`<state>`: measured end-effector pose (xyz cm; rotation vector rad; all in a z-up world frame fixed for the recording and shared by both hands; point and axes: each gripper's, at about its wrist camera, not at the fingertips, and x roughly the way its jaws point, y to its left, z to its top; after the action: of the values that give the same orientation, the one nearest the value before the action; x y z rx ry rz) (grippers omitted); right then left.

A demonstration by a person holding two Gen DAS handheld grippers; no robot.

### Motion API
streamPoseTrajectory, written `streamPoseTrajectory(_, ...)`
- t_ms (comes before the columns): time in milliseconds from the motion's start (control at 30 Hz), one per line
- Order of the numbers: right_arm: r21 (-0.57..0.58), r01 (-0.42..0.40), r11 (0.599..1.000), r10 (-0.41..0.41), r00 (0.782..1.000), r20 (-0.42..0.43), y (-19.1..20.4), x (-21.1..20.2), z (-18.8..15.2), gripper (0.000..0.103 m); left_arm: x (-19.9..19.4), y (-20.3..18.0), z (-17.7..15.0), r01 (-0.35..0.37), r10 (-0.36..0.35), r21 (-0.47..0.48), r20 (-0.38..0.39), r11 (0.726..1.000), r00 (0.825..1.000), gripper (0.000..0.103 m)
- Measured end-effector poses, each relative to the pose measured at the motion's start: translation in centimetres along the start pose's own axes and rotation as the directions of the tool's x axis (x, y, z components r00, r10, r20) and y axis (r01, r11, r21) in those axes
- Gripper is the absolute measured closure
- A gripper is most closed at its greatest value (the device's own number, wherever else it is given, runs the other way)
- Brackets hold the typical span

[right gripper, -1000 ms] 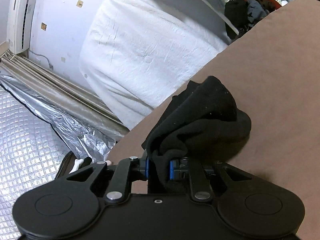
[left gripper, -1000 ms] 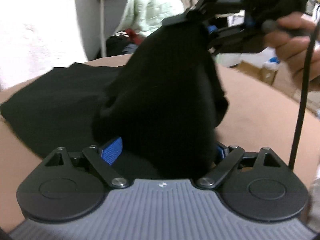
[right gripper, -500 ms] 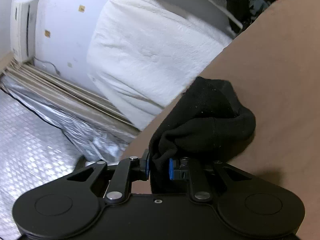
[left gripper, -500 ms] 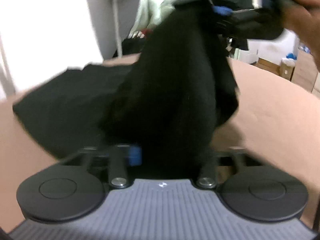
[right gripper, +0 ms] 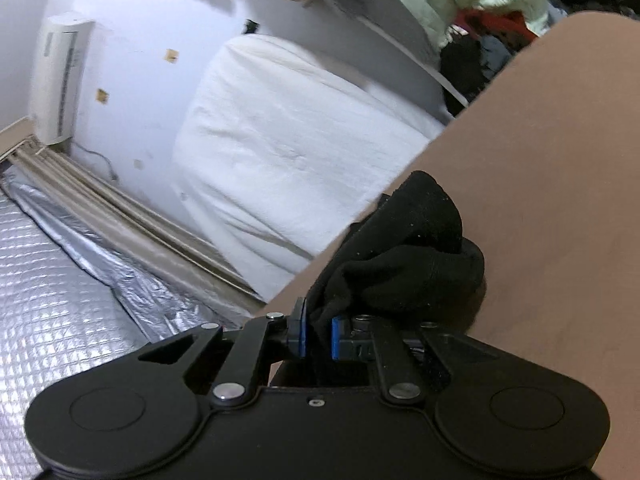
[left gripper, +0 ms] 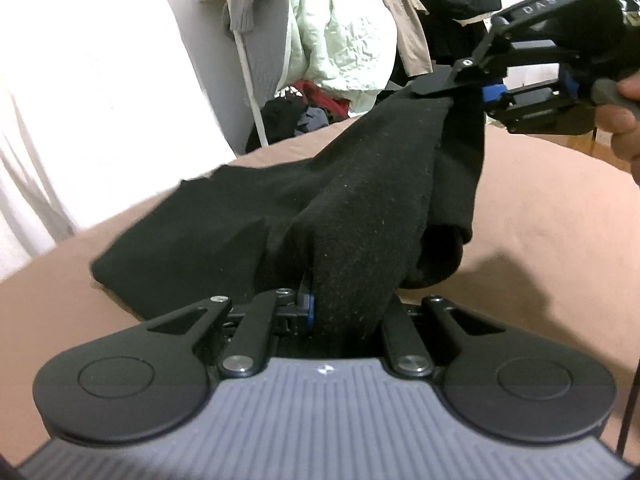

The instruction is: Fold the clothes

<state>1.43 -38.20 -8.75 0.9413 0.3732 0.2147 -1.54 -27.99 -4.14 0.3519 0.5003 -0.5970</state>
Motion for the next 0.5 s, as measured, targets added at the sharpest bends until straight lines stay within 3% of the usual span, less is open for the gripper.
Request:
streamPoseTrajectory(133,-0.009,-0.023,1.000,0.023,1.000,0.013,1.2,-1.8,-1.6,0.089,-3.4,-0.3,0.6,-0.019,0.019,0.026,0.002,0.999,1.000,0.095)
streamPoseTrajectory(367,-0.074,-0.086,0.994,0.086,0.996,0.005,5.0,-6.4,-5.3,0.089,-10.0,-1.1,0.0,0.053,-0.053,-0.003,-0.035,0.999,0.998,0.095)
streamPoseTrajectory(500,-0.050,-0.063,0.997,0.062,0.998,-0.020,5.1,-8.8,-7.6,0.089,-11.4,-1.9,-0.7,0.061,-0.063,-0.031,-0.064,0.998,0.996,0.095)
